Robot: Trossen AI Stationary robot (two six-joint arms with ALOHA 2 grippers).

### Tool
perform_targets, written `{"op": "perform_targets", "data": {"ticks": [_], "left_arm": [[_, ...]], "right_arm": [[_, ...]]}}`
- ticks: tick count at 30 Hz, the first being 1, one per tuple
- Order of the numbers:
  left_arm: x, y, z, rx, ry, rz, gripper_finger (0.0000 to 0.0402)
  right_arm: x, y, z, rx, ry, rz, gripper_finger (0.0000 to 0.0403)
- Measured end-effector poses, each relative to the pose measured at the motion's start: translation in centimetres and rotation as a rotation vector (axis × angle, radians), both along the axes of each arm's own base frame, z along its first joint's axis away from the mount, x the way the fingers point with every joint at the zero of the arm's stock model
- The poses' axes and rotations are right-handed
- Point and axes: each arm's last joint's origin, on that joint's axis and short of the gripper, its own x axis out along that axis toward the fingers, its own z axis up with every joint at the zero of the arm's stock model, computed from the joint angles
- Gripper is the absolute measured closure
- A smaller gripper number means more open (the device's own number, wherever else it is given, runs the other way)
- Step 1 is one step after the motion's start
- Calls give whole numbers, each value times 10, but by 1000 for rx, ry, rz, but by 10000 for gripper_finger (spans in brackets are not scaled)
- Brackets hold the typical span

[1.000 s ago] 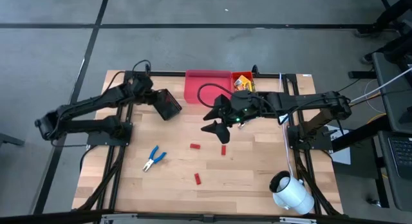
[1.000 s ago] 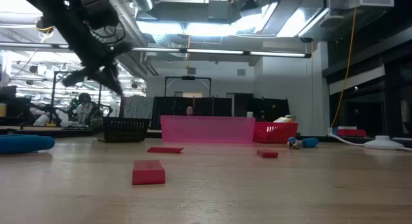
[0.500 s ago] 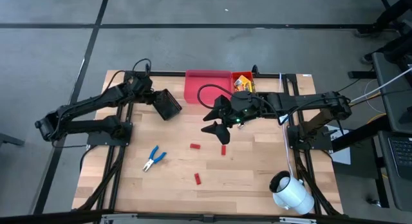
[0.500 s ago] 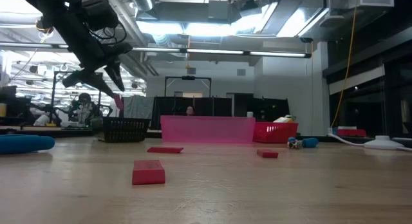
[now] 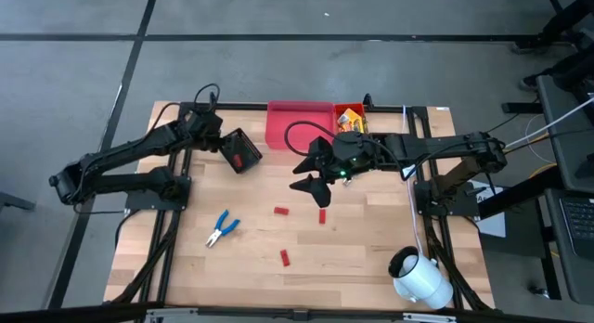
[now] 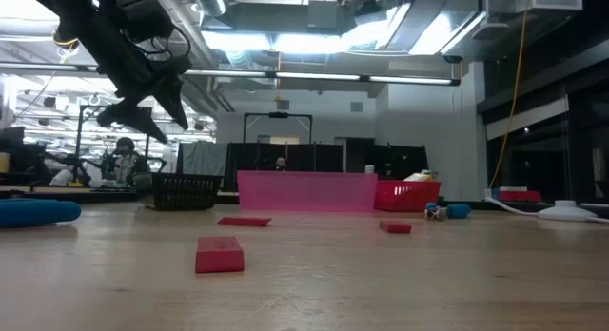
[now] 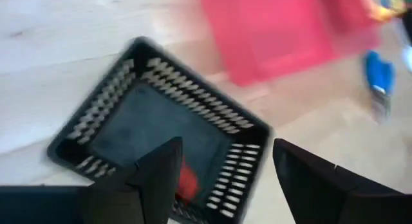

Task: Pick & Place School Supplies
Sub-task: Put the red eraser into the black bin

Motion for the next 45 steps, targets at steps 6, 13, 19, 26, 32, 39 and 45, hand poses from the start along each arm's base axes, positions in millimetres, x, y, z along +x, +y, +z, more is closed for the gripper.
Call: {"op": "perform_targets", "data": {"ticks": [6, 13, 19, 26, 32, 39, 45], "left_arm": [[11, -22, 16, 76, -196, -514, 189], [28, -76, 22, 212, -225, -905, 218], [52, -120, 29, 486, -82, -1047, 214], [88, -131, -4, 285, -6, -1127, 202], [120, -136, -30, 261, -59, -1175, 202], [138, -139, -54, 245, -62, -1198, 202], [144, -140, -67, 264, -44, -1228, 201]], "right_arm": [[0, 1, 0, 2, 4, 1, 148], [-7, 11, -19, -39, 187, 68, 148], [-11, 11, -38, -40, 370, 89, 148], [-12, 18, -38, 15, 374, 72, 148], [-15, 30, -36, 29, 364, 43, 148], [-21, 48, -30, 41, 322, -23, 148], [-35, 68, -18, 49, 257, -76, 148]]}}
